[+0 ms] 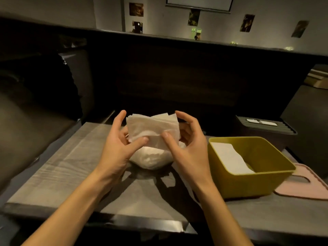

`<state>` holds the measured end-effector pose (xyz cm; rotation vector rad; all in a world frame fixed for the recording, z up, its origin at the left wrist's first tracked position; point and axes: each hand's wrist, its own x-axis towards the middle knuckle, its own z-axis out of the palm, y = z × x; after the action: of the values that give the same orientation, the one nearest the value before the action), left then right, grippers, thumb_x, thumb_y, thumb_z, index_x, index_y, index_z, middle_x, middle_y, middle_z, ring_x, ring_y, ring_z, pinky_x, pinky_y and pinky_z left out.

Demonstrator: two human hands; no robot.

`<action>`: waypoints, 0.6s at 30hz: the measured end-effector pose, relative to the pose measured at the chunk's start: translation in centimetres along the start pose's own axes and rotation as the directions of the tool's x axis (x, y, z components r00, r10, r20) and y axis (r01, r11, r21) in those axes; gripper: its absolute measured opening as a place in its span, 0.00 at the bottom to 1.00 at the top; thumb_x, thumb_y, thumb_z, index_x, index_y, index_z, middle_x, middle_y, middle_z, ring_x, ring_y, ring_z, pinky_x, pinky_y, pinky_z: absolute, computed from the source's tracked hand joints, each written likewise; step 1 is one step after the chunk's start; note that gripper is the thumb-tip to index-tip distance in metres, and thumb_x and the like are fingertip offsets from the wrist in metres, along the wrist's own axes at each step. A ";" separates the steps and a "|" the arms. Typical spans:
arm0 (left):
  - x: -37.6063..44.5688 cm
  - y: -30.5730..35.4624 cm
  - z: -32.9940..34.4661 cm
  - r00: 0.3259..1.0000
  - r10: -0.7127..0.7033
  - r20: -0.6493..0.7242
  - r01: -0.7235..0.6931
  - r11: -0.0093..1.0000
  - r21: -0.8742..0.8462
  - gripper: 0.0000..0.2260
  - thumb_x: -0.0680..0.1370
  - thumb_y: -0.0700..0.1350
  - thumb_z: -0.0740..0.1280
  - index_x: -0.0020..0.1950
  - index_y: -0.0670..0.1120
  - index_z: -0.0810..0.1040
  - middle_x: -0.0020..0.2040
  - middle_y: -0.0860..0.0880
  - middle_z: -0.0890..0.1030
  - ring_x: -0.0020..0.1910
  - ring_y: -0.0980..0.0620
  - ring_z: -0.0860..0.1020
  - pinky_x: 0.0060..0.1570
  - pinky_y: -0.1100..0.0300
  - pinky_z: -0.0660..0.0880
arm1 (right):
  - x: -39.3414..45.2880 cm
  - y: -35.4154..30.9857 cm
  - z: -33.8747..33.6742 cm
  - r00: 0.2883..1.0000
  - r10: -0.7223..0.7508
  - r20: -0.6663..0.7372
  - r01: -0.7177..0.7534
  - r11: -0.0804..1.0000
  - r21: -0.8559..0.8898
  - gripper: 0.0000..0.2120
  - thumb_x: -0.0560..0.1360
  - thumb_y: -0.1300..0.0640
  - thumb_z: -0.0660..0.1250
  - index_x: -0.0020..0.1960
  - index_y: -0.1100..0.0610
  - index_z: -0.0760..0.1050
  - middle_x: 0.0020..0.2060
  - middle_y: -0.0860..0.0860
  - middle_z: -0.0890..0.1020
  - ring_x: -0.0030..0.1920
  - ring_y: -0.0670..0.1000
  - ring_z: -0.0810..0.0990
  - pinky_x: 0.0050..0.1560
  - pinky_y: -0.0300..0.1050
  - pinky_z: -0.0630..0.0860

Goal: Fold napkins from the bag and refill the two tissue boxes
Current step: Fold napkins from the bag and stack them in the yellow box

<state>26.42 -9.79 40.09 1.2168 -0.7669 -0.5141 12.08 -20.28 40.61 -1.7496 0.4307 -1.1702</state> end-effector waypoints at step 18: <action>-8.5 -3.1 3.2 0.978 -0.134 0.163 0.081 0.952 0.295 0.49 0.76 0.30 0.66 0.79 0.64 0.39 0.66 0.56 0.70 0.51 0.51 0.79 0.33 0.63 0.77 | -8.5 1.1 -3.9 0.891 0.304 0.338 -0.183 0.920 -0.346 0.48 0.69 0.56 0.73 0.75 0.29 0.49 0.74 0.46 0.67 0.71 0.52 0.72 0.71 0.58 0.74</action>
<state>18.63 -6.57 35.49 1.5020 -0.9575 -0.6252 4.94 -16.75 35.65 -2.0660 0.5967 -0.5746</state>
